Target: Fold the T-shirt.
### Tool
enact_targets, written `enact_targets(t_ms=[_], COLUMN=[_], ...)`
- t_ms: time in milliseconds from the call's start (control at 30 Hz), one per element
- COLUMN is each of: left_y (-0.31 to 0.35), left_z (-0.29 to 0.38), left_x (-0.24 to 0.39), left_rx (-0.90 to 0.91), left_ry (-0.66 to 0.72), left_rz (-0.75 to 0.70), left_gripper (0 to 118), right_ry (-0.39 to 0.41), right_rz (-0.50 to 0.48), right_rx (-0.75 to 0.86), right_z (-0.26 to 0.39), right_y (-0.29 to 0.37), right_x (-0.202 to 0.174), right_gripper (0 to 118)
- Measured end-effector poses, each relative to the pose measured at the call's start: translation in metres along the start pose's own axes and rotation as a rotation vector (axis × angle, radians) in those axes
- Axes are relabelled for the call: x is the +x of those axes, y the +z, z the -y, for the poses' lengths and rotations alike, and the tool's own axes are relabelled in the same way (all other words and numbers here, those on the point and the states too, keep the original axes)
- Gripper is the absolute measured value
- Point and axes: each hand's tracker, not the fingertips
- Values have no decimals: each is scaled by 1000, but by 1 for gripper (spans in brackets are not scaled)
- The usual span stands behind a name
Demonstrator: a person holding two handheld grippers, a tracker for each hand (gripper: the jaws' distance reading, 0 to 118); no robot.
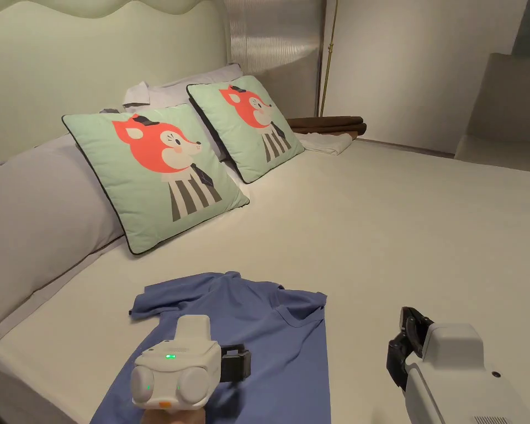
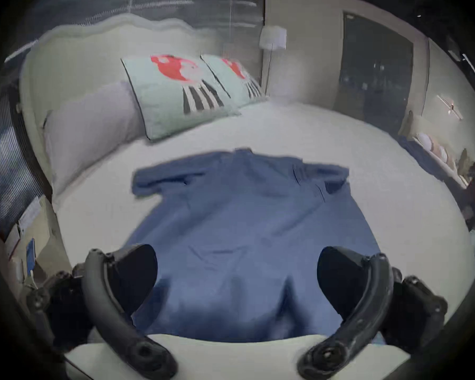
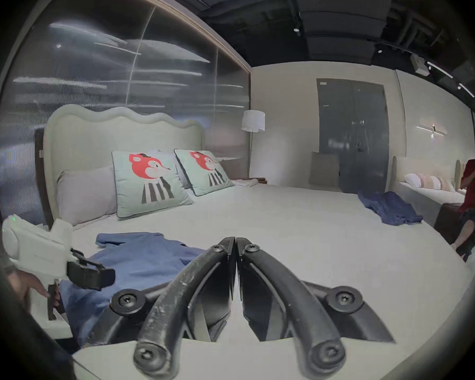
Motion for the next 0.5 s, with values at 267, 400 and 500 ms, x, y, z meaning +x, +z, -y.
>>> enact_targets(t_ms=[267, 400, 500], left_y=[-22, -18, 10], left_z=[22, 23, 6], left_x=[18, 10, 8], left_rx=[-30, -28, 70], left_ry=[-72, -28, 57], left_rz=[46, 100, 146], left_gripper=[27, 0, 0], right_ry=[-1, -20, -11], right_rz=[64, 87, 110], right_rx=[-24, -29, -19], right_z=[8, 10, 9], right_y=[13, 18, 27], right_x=[32, 47, 56], right_gripper=[0, 0, 0])
